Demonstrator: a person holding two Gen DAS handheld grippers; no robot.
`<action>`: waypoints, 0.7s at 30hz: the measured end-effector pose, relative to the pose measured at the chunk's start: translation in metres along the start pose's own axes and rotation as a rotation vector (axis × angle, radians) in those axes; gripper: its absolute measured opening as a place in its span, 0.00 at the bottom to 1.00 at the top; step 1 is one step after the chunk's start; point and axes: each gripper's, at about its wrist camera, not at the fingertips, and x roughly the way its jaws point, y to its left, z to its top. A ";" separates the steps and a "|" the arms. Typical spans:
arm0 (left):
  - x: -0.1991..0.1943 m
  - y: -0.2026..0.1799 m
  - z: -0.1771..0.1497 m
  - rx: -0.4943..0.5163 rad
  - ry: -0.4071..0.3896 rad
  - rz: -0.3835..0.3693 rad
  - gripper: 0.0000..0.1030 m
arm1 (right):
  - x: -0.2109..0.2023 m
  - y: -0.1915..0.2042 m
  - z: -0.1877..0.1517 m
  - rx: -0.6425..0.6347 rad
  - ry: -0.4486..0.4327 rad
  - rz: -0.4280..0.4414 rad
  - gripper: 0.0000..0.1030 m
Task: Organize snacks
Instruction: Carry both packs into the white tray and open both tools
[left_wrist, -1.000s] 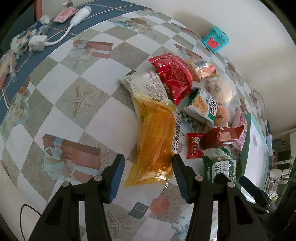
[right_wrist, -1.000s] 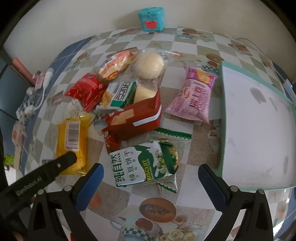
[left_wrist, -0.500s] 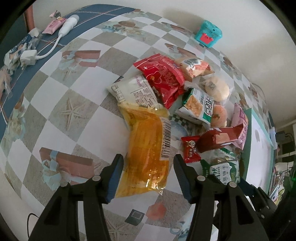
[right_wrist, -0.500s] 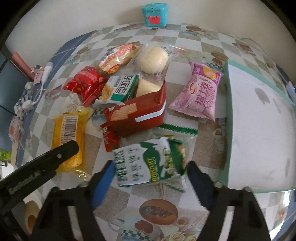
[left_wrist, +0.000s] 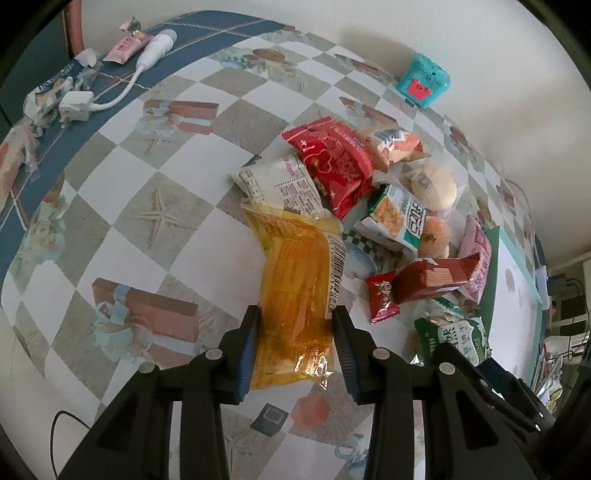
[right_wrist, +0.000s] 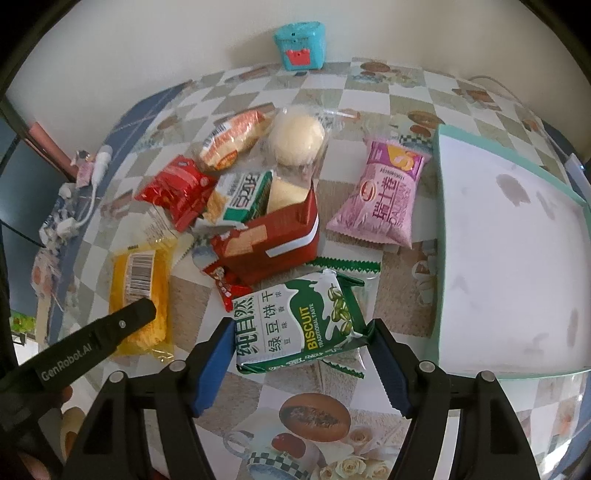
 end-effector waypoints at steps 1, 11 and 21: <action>-0.004 -0.001 -0.001 0.001 -0.005 0.003 0.40 | -0.003 -0.002 0.001 0.005 -0.009 0.006 0.72; -0.038 -0.034 -0.001 0.072 -0.055 0.064 0.40 | -0.037 -0.016 0.008 0.091 -0.106 0.006 0.72; -0.057 -0.113 0.005 0.199 -0.089 0.040 0.40 | -0.074 -0.065 0.030 0.277 -0.221 -0.059 0.72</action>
